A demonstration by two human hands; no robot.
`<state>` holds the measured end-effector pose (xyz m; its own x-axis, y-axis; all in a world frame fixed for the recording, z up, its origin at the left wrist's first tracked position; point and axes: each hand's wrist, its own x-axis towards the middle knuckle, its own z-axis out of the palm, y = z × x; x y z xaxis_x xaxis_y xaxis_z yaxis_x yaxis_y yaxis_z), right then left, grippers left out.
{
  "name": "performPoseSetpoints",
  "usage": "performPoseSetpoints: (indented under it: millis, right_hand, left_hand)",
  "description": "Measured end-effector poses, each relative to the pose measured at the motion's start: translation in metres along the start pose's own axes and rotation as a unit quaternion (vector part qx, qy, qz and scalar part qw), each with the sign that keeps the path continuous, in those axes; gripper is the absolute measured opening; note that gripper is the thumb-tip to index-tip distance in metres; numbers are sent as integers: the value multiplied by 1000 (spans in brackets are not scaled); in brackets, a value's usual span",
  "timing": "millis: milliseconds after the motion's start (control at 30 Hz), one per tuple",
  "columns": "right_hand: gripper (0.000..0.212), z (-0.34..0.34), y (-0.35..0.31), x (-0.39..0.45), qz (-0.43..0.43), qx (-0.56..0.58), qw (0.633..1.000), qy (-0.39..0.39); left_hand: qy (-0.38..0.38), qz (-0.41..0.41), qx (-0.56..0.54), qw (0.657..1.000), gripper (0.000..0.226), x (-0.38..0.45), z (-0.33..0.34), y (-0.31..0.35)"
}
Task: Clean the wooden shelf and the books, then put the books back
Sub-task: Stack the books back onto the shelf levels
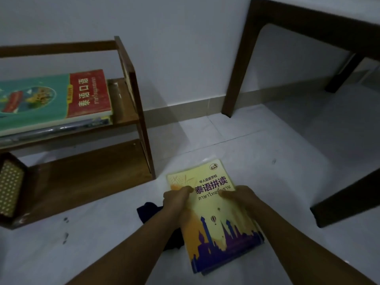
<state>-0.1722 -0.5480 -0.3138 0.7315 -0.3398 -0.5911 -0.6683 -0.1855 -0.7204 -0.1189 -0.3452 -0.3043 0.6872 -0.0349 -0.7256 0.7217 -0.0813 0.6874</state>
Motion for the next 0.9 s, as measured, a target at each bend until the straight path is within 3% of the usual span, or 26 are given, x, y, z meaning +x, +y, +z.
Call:
performPoseSetpoints:
  millis: [67, 133, 200, 300, 400, 467, 533, 667, 733, 800, 900]
  right_hand:
    - [24, 1, 1, -6, -26, 6, 1000, 7]
    - [26, -1, 5, -13, -55, 28, 998, 16]
    - [32, -7, 7, -22, -78, 46, 996, 15]
    - [38, -18, 6, -41, -128, 92, 988, 0]
    - [58, -29, -3, -64, -157, 146, 977, -11]
    - [75, -33, -16, -77, -196, 158, 968, 8]
    - [80, -28, -39, -94, -232, 154, 960, 35]
    - [79, 5, -94, -139, -298, 151, 943, 3]
    - [65, 38, -117, -164, -330, 113, 936, -38]
    - [51, 71, -129, -183, -349, 93, 930, -68]
    - [46, 130, -129, -191, -344, 68, 931, -103]
  left_hand:
    - [-35, -9, -35, 999, 45, 1, -3, 1]
    - [-65, -8, -45, 997, 25, 1, -5, 1]
    - [-90, 11, -49, 995, 30, -1, -6, 0]
    - [-121, 77, -37, 989, 60, -9, -8, 0]
    - [-190, 157, -31, 969, 64, -42, -16, 12]
    - [-208, 209, -10, 956, 60, -67, -27, 27]
    - [-217, 261, 5, 940, 63, -94, -52, 43]
    - [-192, 349, 22, 917, 62, -147, -124, 69]
    - [-161, 375, 35, 912, 56, -167, -172, 72]
    - [-129, 393, 57, 909, 65, -180, -214, 69]
    - [-77, 400, 89, 909, 62, -187, -268, 46]
